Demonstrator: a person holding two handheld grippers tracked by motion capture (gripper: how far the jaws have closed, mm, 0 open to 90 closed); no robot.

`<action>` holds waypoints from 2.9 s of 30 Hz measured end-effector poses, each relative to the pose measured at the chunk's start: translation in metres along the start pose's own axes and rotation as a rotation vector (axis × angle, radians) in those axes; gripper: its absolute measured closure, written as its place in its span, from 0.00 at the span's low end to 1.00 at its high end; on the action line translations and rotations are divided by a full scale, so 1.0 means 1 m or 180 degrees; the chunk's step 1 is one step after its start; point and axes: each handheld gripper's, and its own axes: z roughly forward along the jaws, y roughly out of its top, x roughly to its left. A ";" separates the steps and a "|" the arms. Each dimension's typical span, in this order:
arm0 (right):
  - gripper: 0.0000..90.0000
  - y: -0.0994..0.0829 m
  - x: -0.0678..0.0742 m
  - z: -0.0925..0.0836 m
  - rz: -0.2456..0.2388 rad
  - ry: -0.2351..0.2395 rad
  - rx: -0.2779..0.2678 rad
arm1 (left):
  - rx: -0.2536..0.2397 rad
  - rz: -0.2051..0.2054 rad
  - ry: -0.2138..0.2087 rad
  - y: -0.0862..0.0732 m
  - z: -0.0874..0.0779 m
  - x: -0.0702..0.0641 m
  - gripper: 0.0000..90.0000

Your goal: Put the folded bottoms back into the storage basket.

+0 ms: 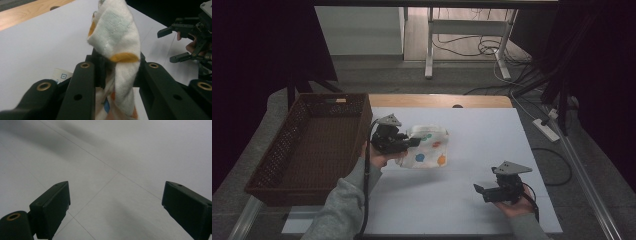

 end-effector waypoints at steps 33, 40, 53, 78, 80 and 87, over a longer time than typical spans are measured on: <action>0.09 0.000 0.000 0.000 -0.0003 -0.0013 0.0007 | -0.0220 -0.0023 0.0086 0.000 -0.041 0.002 0.80; 0.09 0.000 0.000 0.000 -0.0003 -0.0017 0.0008 | -0.0248 -0.0049 0.0118 -0.002 -0.048 0.005 0.80; 0.09 0.000 0.000 0.001 -0.0005 -0.0021 0.0013 | -0.0281 -0.0075 0.0170 -0.006 -0.059 0.009 0.80; 0.09 0.000 -0.001 0.001 -0.0004 -0.0021 0.0021 | -0.0375 -0.0126 0.0270 -0.013 -0.082 0.014 0.80; 0.09 0.000 -0.001 0.001 -0.0004 -0.0022 0.0023 | -0.0387 -0.0133 0.0273 -0.014 -0.084 0.014 0.80; 0.09 0.000 -0.001 0.001 -0.0005 -0.0024 0.0028 | -0.0420 -0.0147 0.0301 -0.016 -0.092 0.016 0.80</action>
